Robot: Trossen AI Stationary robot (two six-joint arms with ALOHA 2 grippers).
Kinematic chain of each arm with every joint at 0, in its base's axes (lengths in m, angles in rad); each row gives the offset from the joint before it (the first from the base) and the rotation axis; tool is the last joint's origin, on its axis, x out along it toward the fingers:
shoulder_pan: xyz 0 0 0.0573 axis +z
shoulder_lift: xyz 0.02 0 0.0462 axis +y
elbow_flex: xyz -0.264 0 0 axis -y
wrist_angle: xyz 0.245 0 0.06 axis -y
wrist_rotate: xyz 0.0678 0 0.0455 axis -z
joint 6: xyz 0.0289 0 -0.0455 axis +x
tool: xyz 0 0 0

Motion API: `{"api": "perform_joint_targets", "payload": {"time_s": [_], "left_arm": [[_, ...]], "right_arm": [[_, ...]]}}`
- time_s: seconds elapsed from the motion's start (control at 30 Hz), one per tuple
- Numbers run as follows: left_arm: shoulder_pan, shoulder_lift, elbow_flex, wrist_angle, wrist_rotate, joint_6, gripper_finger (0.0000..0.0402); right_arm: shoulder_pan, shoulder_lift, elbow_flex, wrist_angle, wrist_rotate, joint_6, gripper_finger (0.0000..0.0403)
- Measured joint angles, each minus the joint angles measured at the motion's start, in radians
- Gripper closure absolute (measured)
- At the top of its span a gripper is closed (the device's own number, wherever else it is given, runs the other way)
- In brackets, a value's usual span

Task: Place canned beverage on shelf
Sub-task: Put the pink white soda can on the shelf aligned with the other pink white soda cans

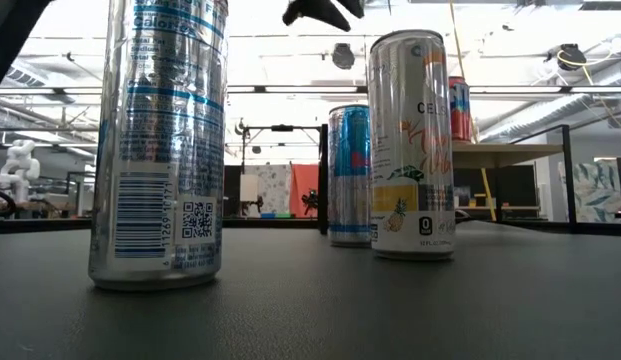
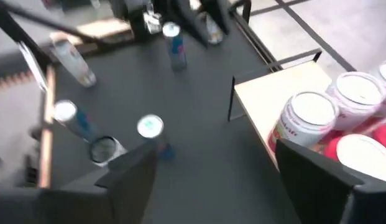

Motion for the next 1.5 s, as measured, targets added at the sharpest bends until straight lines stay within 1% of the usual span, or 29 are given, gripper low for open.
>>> {"api": "perform_joint_targets", "payload": {"time_s": [0.1,0.13,0.2,0.3,0.4,0.47,0.53,0.6,0.67,0.77,0.87,1.17,1.37,1.5], "left_arm": [[-0.003,-0.028,0.000,-0.061,-0.019,-0.016,0.0242],[-0.003,-0.035,0.000,-0.067,-0.022,-0.020,0.0242],[-0.003,-0.042,0.000,-0.121,-0.028,-0.025,0.0242],[-0.007,-0.044,0.000,-0.177,-0.032,-0.026,0.0242],[-0.010,-0.044,0.000,-0.206,-0.024,-0.024,0.0242],[-0.009,-0.044,-0.001,-0.206,-0.001,-0.020,0.0242],[-0.008,-0.044,0.000,-0.198,0.013,-0.020,0.0242],[-0.010,-0.043,-0.001,-0.197,0.016,-0.019,0.0242],[-0.010,-0.041,-0.001,-0.199,0.019,-0.017,0.0242],[-0.012,-0.041,-0.001,-0.201,0.023,-0.016,0.0242],[-0.019,-0.041,-0.001,-0.201,0.025,-0.015,0.0242],[-0.049,-0.040,-0.001,-0.201,0.038,0.030,0.0242],[-0.049,-0.040,-0.001,-0.200,0.039,0.036,0.0242],[-0.049,-0.040,-0.001,-0.200,0.039,0.061,0.0242]], "right_arm": [[-0.014,-0.009,-0.131,0.112,0.008,-0.068,0.0151],[-0.022,-0.011,-0.179,0.152,0.028,-0.075,0.0168],[-0.037,-0.012,-0.275,0.232,0.072,-0.073,0.0205],[-0.070,-0.012,-0.409,0.330,0.100,-0.040,0.0264],[-0.118,-0.027,-0.525,0.384,0.062,0.014,0.0324],[-0.149,-0.048,-0.603,0.440,0.027,0.033,0.0362],[-0.175,-0.064,-0.683,0.508,0.029,0.042,0.0391],[-0.205,-0.077,-0.750,0.584,0.037,0.037,0.0396],[-0.234,-0.085,-0.796,0.647,0.073,0.037,0.0392],[-0.266,-0.082,-0.841,0.736,0.108,0.029,0.0396],[-0.291,-0.068,-0.858,0.788,0.108,-0.008,0.0401],[-0.326,-0.038,-0.858,0.792,0.186,-0.021,0.0402],[-0.327,-0.038,-0.858,0.792,0.181,-0.017,0.0402],[-0.327,-0.039,-0.843,0.791,0.124,0.014,0.0403]]}}
